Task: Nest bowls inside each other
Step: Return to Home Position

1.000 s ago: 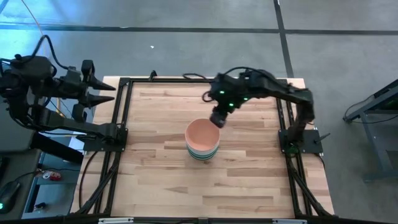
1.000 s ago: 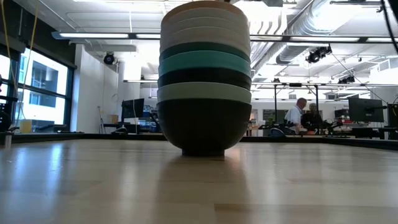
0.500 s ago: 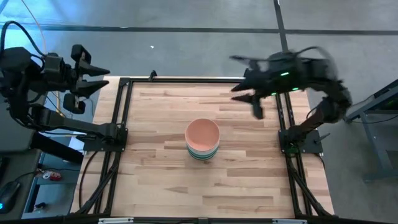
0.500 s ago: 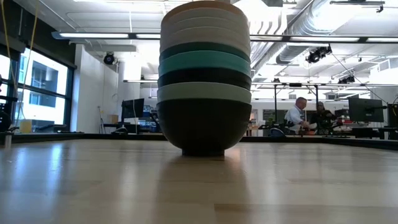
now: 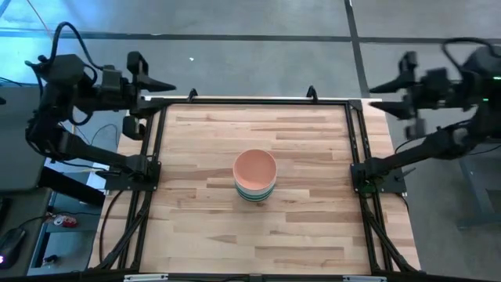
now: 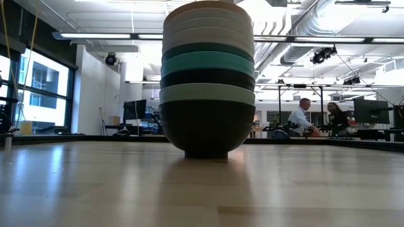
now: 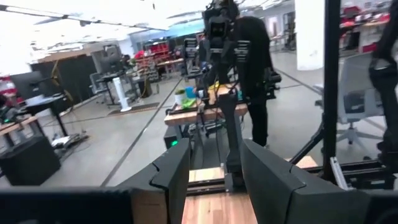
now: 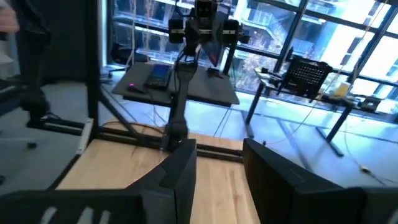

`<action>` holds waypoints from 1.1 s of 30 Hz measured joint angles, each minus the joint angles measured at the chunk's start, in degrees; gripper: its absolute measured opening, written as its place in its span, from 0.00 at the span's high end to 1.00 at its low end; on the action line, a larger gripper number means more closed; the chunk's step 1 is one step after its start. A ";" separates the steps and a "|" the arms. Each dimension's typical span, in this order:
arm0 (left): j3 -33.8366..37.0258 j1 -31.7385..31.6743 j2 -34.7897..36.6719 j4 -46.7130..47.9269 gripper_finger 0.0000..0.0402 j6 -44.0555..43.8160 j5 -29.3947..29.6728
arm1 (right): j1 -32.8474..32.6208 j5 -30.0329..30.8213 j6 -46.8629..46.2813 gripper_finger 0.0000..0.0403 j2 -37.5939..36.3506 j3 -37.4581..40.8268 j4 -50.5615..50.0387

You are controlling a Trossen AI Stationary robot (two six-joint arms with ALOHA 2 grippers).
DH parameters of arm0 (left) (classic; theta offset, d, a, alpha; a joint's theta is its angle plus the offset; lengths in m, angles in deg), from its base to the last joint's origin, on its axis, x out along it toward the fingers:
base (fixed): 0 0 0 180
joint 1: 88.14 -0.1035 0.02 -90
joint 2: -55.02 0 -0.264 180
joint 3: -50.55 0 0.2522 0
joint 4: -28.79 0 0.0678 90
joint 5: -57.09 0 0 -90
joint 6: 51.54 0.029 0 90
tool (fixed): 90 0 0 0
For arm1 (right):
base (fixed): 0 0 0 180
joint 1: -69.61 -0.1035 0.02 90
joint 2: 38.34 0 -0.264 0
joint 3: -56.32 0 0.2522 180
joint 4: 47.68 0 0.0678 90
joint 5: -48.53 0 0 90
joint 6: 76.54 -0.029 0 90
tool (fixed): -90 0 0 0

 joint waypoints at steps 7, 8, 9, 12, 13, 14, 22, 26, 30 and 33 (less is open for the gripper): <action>-0.01 0.00 0.62 1.27 0.67 -1.15 -2.41 | 0.00 -3.67 -5.99 0.69 -8.00 6.81 -4.25; -0.01 0.02 1.01 2.00 0.67 -1.68 -2.41 | 0.00 -3.97 -6.39 0.69 -9.64 9.50 -3.61; -0.03 0.00 1.48 2.89 0.67 -2.23 -2.39 | 0.00 -4.01 -6.65 0.69 -11.53 12.59 -2.38; 0.09 0.00 2.95 5.43 0.67 -4.61 -2.35 | 0.00 -4.00 -7.88 0.69 -18.01 22.97 3.38; 0.70 0.00 3.59 5.62 0.67 -5.30 -2.34 | 0.00 -4.01 -8.08 0.69 -20.46 26.71 6.16; 1.78 0.00 4.46 5.65 0.67 -5.80 -2.34 | 0.00 -4.00 -8.45 0.69 -22.88 30.26 8.82; 18.08 0.00 14.24 1.21 0.67 -11.69 -0.35 | 0.00 -0.44 -14.11 0.69 -40.10 54.81 28.06; 27.07 0.00 20.11 -2.60 0.67 -14.05 1.42 | 0.00 1.81 -18.43 0.69 -44.20 62.41 31.09; 34.67 0.00 26.18 -6.49 0.67 -16.20 3.84 | 0.00 2.02 -21.40 0.69 -45.71 66.53 32.74; 39.62 0.00 30.03 -7.27 0.67 -17.69 5.68 | 0.00 2.06 -21.94 0.69 -45.66 68.46 33.25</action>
